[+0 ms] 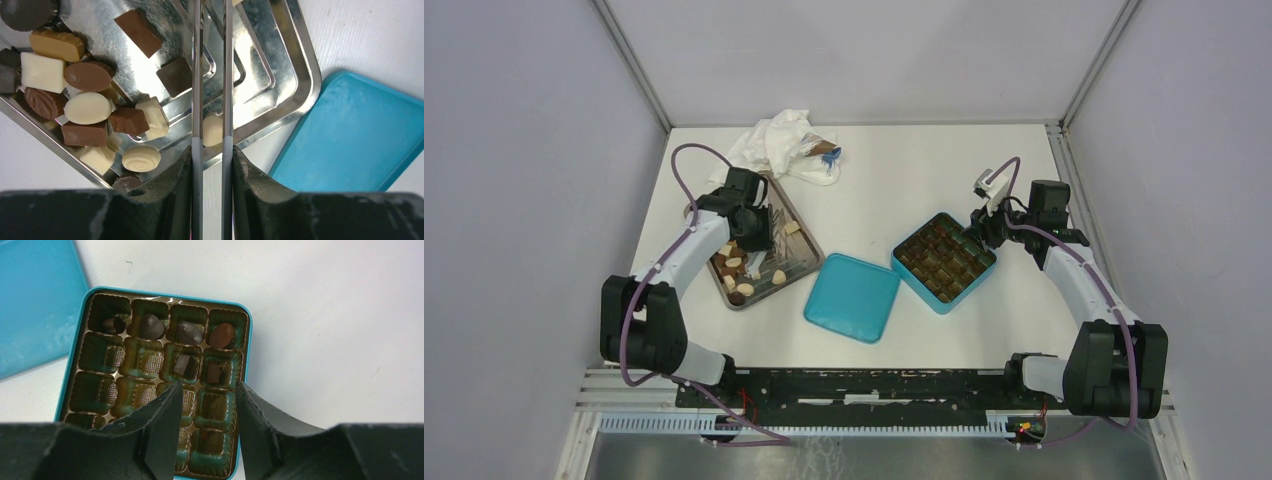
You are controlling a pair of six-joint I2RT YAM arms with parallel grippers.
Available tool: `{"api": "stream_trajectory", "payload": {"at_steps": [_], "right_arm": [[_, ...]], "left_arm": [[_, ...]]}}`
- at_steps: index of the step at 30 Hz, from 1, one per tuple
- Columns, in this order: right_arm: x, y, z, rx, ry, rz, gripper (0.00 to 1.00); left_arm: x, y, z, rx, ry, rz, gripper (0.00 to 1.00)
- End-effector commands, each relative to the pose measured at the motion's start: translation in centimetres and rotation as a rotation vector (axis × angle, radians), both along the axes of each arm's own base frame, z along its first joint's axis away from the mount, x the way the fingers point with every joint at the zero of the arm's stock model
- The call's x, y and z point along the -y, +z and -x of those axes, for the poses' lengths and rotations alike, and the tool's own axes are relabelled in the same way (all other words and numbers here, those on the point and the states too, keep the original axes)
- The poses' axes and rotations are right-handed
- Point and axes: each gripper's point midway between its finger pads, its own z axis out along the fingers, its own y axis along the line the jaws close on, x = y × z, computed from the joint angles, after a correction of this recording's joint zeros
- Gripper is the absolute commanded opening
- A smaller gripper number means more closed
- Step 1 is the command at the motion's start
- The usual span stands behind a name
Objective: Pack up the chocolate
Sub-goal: Move the fake chocolate to the plate.
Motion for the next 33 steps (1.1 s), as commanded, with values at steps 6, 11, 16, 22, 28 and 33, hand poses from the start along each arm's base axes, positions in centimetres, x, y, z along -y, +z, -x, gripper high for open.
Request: {"api": "stream_trajectory", "payload": {"at_steps": [6,11,16,22,28,33], "right_arm": [[-0.1,0.1,-0.2,0.011,0.013,-0.002,0.49],[-0.1,0.2,-0.2,0.013,0.013,-0.002,0.49],[-0.2,0.1,-0.2,0.009,0.016,-0.004,0.49],[-0.1,0.2,-0.1,0.012,0.015,-0.002,0.49],[-0.1,0.0,-0.2,0.01,0.016,-0.002,0.49],[-0.1,0.1,-0.2,0.012,0.017,-0.001,0.49]], "left_arm": [[0.7,2.8,1.5,0.067,-0.039,0.066,0.24],[0.5,3.7,1.7,0.091,-0.033,0.063,0.24],[0.9,3.9,1.5,0.098,-0.057,0.074,0.24],[0.5,2.4,0.4,0.063,-0.054,0.032,0.23],[0.6,1.5,1.0,0.036,-0.06,0.041,0.22],[1.1,1.9,1.7,0.04,-0.061,0.073,0.22]]}}
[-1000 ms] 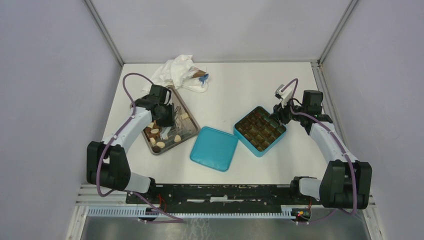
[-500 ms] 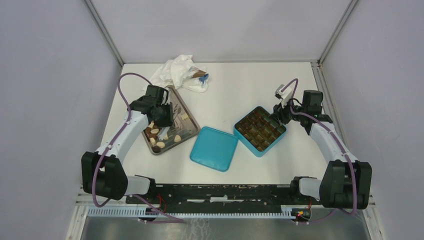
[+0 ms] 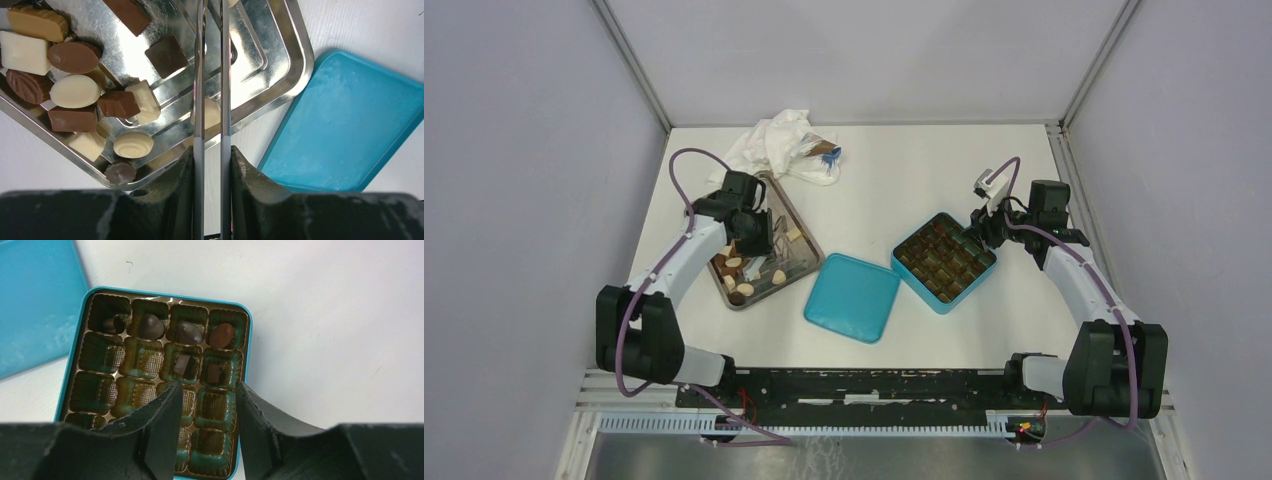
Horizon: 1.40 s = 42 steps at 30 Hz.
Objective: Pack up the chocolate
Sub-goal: Move the fake chocolate to the plate, then pick up the fake chocolate from the plate.
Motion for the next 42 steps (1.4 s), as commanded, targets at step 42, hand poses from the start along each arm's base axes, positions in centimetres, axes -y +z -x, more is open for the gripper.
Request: {"api": "stream_trajectory", "payload": {"at_steps": [42], "right_arm": [[-0.2,0.0,-0.1,0.007,0.02,0.001,0.49]], "left_arm": [[2.5,2.5,2.0,0.078,-0.055,-0.082,0.44]]}}
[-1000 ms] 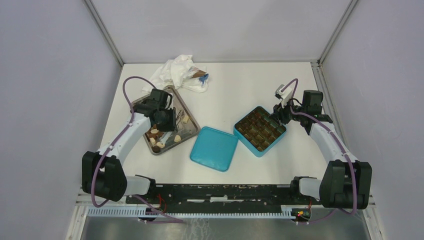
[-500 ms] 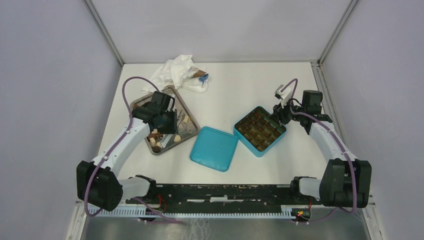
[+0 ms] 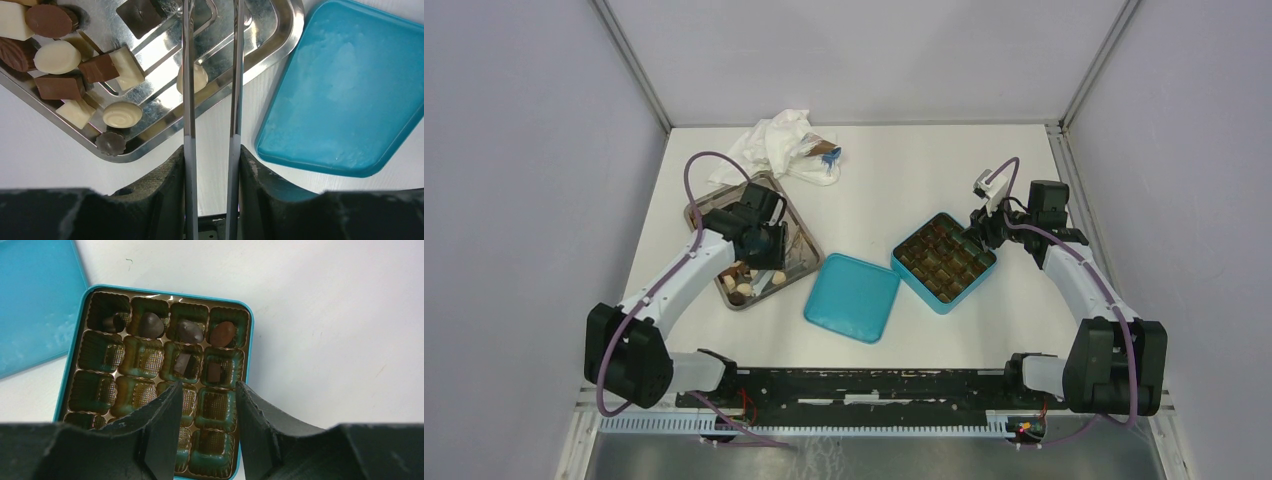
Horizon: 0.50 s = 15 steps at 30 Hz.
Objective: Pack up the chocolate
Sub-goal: Pick up the fake chocolate from the plate.
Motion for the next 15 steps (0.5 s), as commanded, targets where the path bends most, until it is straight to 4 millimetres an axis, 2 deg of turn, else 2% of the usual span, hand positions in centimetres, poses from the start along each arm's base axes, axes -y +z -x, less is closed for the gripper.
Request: {"api": "stream_trajectory", "payload": {"at_steps": [1,9,15], "right_arm": [[-0.17,0.35,-0.12,0.019,0.019,0.001,0.49],[-0.19,0.48,-0.11,0.023,0.021,0.001,0.49],[-0.19,0.47,-0.11,0.023,0.021,0.001,0.49]], "left_arm": [[0.53,1.26,-1.58,0.05,0.016,0.009,0.44],[0.82,0.46,-1.74,0.026,0.006,-0.003,0.4],[0.77,0.32,-1.81,0.022,0.007,-0.009,0.23]]}}
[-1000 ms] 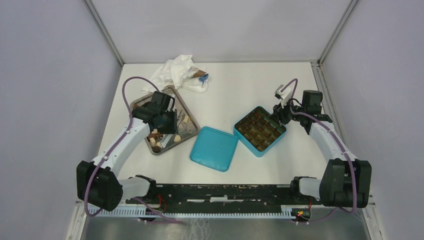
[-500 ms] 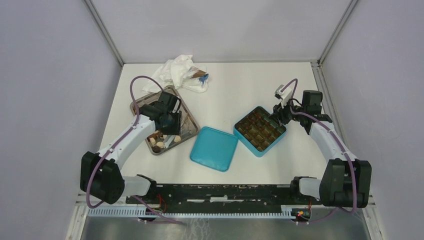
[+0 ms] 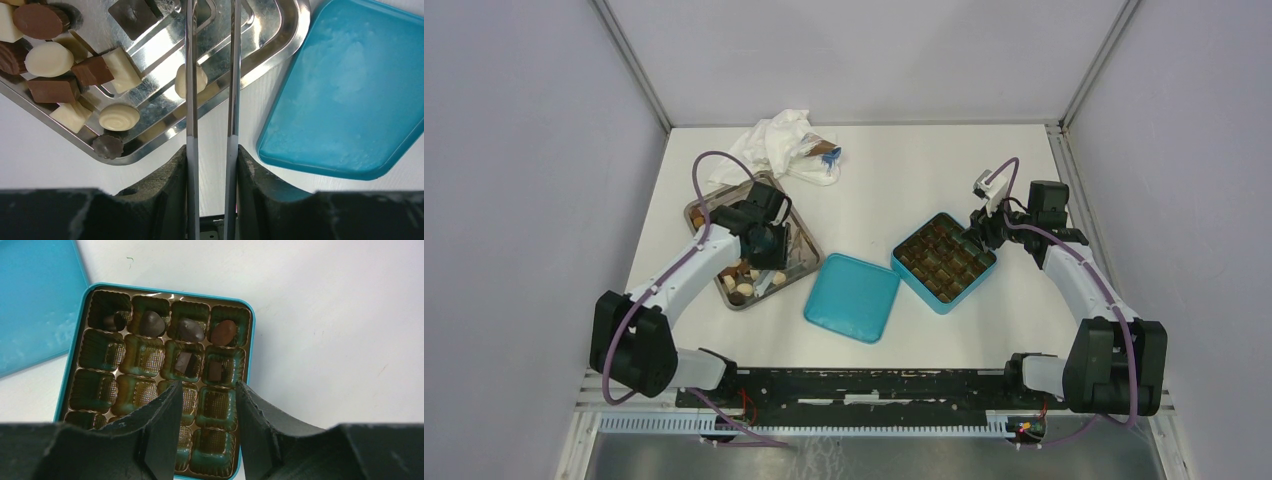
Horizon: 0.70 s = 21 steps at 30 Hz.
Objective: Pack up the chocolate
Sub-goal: Pick up the fake chocolate from the plate.
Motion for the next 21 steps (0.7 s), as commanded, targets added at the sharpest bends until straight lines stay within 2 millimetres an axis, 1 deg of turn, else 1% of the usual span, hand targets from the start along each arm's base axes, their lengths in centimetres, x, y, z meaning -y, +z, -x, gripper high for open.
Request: {"api": "stream_trajectory", "payload": {"at_steps": [1,4,6,7,13,18,21], "right_arm": [[-0.2,0.6,-0.2,0.027,0.019,-0.001,0.49],[-0.1,0.4,-0.2,0.024,0.016,0.003,0.49],[0.0,0.3,-0.3,0.024,0.015,0.008,0.49],[0.0,0.2,-0.3,0.023,0.015,0.01,0.49],[0.6,-0.5,-0.6,0.017,-0.01,0.044,0.62],[1.3,-1.1,-1.0,0.007,-0.038,0.075,0.63],[1.8,-1.5,-1.2,-0.001,-0.055,0.096,0.63]], "left_arm": [[0.4,1.5,-1.7,0.068,0.018,0.013,0.19],[0.4,1.9,-1.7,0.086,0.026,0.015,0.06],[0.2,2.5,-1.7,0.111,0.034,0.018,0.03],[0.1,2.8,-1.7,0.124,0.04,0.023,0.02],[0.3,4.1,-1.1,0.187,0.058,0.079,0.02],[0.5,4.3,-0.4,0.205,0.06,0.115,0.02],[1.0,5.0,-0.1,0.225,0.05,0.162,0.02]]}}
